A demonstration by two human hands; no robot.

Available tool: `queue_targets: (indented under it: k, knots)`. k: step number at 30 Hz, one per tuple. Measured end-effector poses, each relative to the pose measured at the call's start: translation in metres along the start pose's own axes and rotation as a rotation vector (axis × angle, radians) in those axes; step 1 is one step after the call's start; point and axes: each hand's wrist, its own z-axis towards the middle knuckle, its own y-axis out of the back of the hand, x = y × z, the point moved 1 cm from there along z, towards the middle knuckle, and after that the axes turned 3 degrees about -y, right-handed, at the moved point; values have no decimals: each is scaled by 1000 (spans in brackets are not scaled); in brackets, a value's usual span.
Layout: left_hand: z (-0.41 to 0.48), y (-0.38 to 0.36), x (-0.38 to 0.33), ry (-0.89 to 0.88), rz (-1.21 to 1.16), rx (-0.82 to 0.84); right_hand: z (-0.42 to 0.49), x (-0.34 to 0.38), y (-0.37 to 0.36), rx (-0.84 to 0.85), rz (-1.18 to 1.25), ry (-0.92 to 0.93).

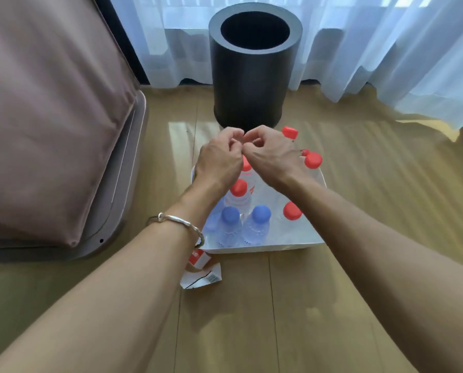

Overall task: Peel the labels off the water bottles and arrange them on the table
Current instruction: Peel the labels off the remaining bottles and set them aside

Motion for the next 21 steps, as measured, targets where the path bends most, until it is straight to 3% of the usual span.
queue_targets:
  k: [11, 16, 21]
  knots:
    - [46, 76, -31, -181, -62, 78, 31, 51, 67, -105, -252, -73]
    - [39, 105, -33, -171, -98, 157, 37, 80, 54, 12, -323, -151]
    - [46, 80, -17, -97, -38, 175, 56, 71, 27, 187, -404, -113]
